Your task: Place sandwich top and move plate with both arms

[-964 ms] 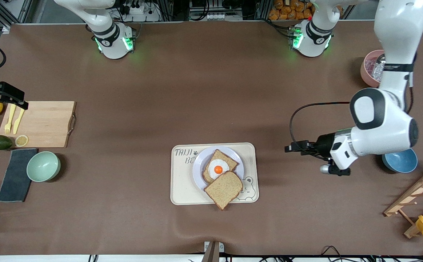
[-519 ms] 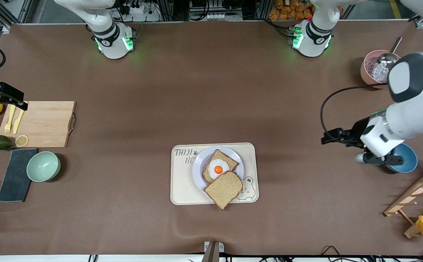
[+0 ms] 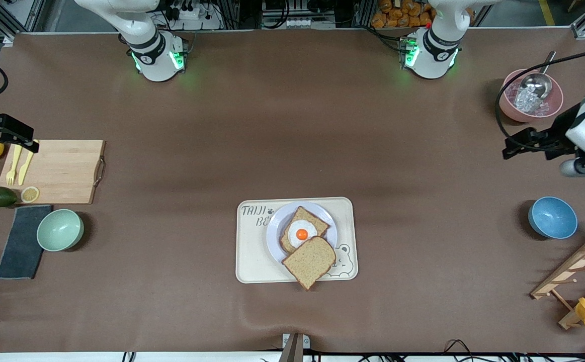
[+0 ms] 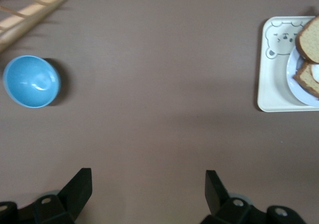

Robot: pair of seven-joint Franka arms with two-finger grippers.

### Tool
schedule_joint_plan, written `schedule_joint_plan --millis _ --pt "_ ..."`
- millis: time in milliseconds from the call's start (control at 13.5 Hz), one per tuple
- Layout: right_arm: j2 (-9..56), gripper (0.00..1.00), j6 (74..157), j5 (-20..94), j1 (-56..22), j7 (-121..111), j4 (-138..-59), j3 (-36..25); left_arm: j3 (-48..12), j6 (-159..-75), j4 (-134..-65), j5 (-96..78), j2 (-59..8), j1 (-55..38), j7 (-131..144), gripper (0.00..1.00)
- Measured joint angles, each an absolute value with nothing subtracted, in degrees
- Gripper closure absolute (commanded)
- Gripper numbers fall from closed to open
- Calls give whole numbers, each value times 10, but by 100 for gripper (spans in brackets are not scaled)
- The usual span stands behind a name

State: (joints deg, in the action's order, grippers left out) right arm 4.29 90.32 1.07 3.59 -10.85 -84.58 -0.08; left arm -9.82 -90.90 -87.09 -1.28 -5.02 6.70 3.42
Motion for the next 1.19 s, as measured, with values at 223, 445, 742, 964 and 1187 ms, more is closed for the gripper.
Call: schedule_joint_plan --millis 223,445,742,964,1187 --pt "43 0 903 11 36 -109 -846 -1 -98 -877 -872 -12 -24 78 34 0" --pt "43 0 903 11 36 -109 -846 -1 -101 -866 -875 -12 -12 78 34 0" --pt "43 0 903 11 36 -109 -846 -1 -102 -865 -898 -12 6 68 35 0" --pt "43 0 903 11 36 -109 -845 -2 -74 -865 -922 -10 34 37 41 0" --pt "43 0 902 11 36 -109 -845 -1 -54 -865 -927 2 41 28 40 0"
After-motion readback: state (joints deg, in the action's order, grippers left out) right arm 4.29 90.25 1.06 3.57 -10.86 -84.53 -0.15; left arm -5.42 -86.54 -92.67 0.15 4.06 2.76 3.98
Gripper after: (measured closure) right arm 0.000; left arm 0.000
